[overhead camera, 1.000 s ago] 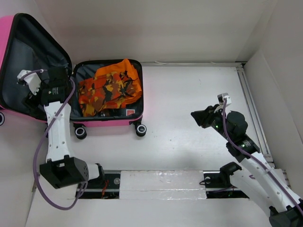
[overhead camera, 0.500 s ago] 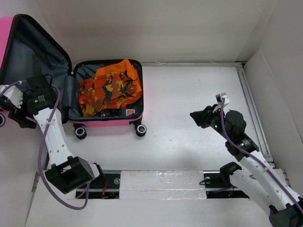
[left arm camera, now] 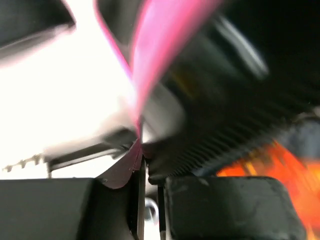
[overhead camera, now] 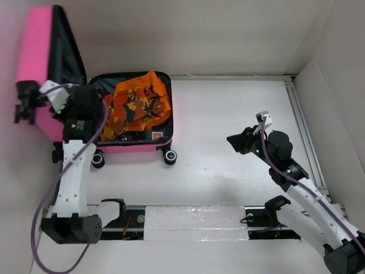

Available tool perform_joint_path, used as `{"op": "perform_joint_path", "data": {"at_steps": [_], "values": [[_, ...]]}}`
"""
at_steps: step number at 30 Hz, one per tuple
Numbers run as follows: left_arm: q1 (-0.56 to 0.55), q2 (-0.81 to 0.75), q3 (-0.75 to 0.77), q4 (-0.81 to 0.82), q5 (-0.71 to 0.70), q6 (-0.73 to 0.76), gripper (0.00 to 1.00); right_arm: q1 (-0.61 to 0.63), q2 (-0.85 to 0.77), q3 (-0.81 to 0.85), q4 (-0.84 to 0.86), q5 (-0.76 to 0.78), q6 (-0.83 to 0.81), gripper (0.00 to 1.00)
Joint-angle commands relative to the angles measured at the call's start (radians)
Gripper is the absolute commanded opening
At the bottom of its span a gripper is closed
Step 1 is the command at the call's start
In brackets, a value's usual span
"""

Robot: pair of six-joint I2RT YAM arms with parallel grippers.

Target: Pack the luggage

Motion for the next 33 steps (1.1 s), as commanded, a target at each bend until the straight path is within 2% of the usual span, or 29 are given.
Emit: {"op": "perform_joint_path", "data": {"at_steps": [1,3,5,6,8,9,10,12,13,14,16,17,18,19,20,21,23,26,30,32,33], "values": [[-0.287,-0.114,-0.039,0.064,-0.028,0.039,0.00,0.009,0.031,-0.004,0.058,-0.002,-0.002,0.32],[-0.402,-0.167,-0.095,0.056,0.048,0.035,0.00,0.009,0.059,0.005,0.067,-0.002,0.008,0.32],[-0.421,-0.206,-0.129,0.091,0.186,0.090,0.00,0.009,0.074,0.006,0.079,-0.002,0.008,0.32],[-0.421,-0.227,-0.147,0.112,0.374,0.122,0.00,0.009,0.090,0.006,0.079,0.007,0.018,0.32],[-0.421,-0.307,-0.204,0.215,0.574,0.220,0.02,0.009,0.105,0.015,0.079,0.017,0.018,0.32],[-0.421,-0.323,-0.220,0.225,0.651,0.261,0.10,0.009,0.120,0.024,0.090,0.026,0.029,0.32],[-0.421,-0.332,-0.233,0.234,0.822,0.295,0.24,0.009,0.130,0.024,0.090,0.035,0.029,0.32],[-0.421,-0.317,-0.233,0.225,0.975,0.351,0.24,0.009,0.154,0.035,0.101,0.035,0.051,0.32],[-0.421,-0.308,-0.224,0.216,1.035,0.384,0.30,0.019,0.163,0.047,0.101,0.035,0.051,0.32],[-0.421,-0.285,-0.224,0.215,1.154,0.401,0.40,0.028,0.173,0.064,0.101,0.047,0.051,0.32],[-0.421,-0.265,-0.214,0.202,1.259,0.429,0.51,0.041,0.186,0.079,0.101,0.061,0.060,0.32],[-0.421,-0.239,-0.214,0.186,1.373,0.465,0.57,0.054,0.197,0.088,0.101,0.076,0.060,0.32],[-0.421,-0.220,-0.214,0.174,1.439,0.483,0.83,0.064,0.197,0.102,0.101,0.086,0.070,0.32],[-0.433,-0.197,-0.214,0.138,1.511,0.499,0.99,0.073,0.209,0.111,0.101,0.098,0.071,0.34],[-0.466,-0.173,-0.214,0.120,1.573,0.500,1.00,0.082,0.209,0.111,0.101,0.112,0.071,0.34],[-0.568,-0.128,-0.197,0.104,1.574,0.512,1.00,0.091,0.222,0.140,0.101,0.141,0.071,0.35],[-0.641,-0.087,-0.165,0.103,1.592,0.501,1.00,0.105,0.251,0.163,0.092,0.153,0.071,0.35],[-0.660,-0.059,-0.142,0.200,1.792,0.487,1.00,0.116,0.269,0.205,0.069,0.191,0.071,0.38],[-0.660,-0.071,-0.074,0.318,1.814,0.451,1.00,0.116,0.280,0.214,0.059,0.234,0.061,0.39],[-0.660,-0.062,-0.033,0.373,1.703,0.400,1.00,0.116,0.291,0.226,0.059,0.253,0.052,0.39],[-0.660,-0.053,0.013,0.414,1.625,0.351,1.00,0.116,0.311,0.236,0.059,0.253,0.052,0.35]]}}
